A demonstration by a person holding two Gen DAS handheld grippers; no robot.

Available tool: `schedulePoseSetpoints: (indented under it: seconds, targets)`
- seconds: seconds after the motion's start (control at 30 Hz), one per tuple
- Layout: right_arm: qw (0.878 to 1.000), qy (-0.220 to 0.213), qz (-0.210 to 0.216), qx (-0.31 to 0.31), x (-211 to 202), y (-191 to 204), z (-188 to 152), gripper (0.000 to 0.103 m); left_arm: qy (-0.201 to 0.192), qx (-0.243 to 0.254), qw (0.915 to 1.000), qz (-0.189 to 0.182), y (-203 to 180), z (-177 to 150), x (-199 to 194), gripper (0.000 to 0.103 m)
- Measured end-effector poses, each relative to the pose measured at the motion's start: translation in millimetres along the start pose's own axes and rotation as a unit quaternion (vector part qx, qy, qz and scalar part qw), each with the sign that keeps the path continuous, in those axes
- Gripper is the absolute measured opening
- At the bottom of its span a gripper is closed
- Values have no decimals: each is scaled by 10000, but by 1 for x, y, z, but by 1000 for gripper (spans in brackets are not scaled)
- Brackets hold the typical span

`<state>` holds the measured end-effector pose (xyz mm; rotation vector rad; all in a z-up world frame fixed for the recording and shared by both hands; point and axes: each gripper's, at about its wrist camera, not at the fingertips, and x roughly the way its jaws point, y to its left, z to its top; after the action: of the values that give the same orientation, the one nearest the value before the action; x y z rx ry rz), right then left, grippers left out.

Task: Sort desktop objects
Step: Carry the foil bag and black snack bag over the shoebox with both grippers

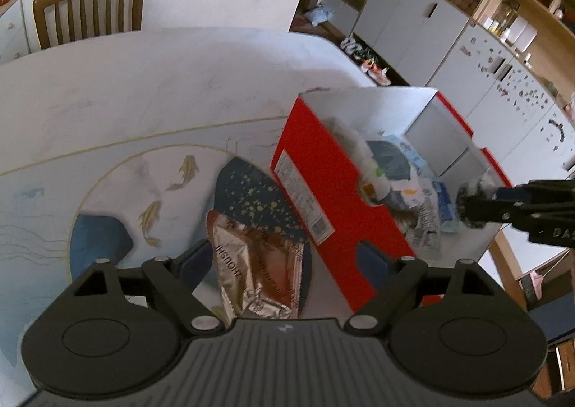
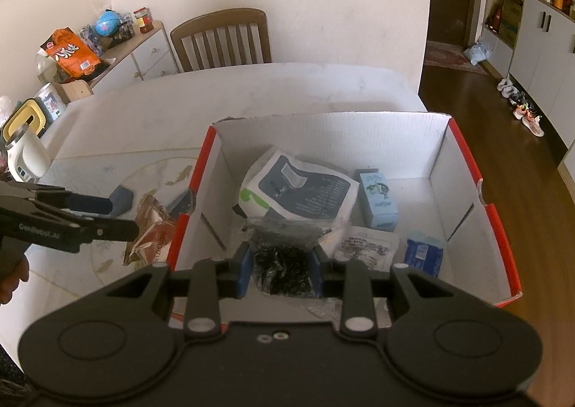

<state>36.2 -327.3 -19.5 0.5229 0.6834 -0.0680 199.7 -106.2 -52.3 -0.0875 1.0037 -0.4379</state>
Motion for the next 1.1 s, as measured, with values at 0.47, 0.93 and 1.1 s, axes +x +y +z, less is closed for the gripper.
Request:
schedulePoseSetpoints:
  seconds: [0.47,0.93,1.1]
  targets:
    - [9999,148,-22,-22,7,-5,-2,31,508,76,9986,147,13,-9,48,87]
    - [9997,236,-37,-25,13,-10,0,31,630,129,9976,270,14,-11,66,59]
    - [9996,259,-32,-48,15,-10,1,31,573,89,9979,276,16,-12,64,49]
